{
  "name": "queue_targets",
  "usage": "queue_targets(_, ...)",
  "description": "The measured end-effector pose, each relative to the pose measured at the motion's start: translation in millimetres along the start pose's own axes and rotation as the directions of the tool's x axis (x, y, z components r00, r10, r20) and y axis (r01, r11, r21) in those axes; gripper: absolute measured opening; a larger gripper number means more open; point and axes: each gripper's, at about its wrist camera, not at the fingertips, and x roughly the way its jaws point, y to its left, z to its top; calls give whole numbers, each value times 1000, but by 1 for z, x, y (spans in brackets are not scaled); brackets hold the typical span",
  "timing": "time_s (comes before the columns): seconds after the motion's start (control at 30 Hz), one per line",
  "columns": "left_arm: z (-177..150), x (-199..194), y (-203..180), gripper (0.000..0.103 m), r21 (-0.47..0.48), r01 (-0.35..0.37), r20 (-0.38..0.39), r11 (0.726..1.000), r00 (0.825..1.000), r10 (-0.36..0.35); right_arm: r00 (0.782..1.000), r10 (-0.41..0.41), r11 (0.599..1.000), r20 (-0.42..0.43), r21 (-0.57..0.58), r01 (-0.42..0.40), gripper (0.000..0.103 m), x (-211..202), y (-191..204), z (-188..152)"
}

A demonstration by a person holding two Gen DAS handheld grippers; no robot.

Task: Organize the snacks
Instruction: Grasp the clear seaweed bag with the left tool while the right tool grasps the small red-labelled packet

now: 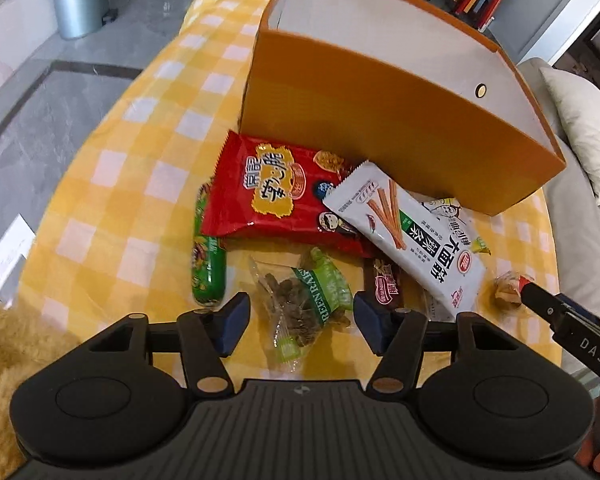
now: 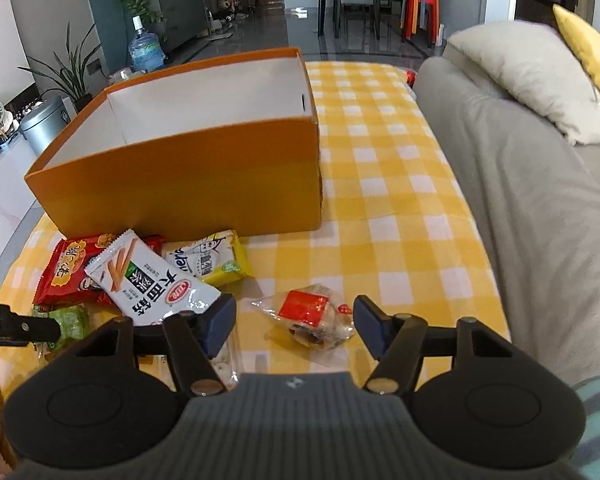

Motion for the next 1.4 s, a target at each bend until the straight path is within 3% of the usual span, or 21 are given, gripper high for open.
queue_targets(0.17, 4, 11, 2, 59, -21, 6, -30, 1000, 1000, -7, 999, 0, 1000, -34, 4, 0, 59, 14, -2, 1)
queue_targets(0.67, 7, 20, 4, 42, -30, 31, -31, 999, 999, -32, 996, -7, 999, -90, -33, 4, 30, 36, 1, -3)
queue_targets(1.03, 2, 12, 2, 35, 7, 5, -5, 1000, 1000, -5, 997, 5, 998, -82, -56, -10, 25, 31, 4, -4)
queue_targets(1.4, 0, -30, 2, 35, 10, 65, 87, 998, 994, -65, 998, 29, 999, -53, -44, -31, 25, -3, 4, -1)
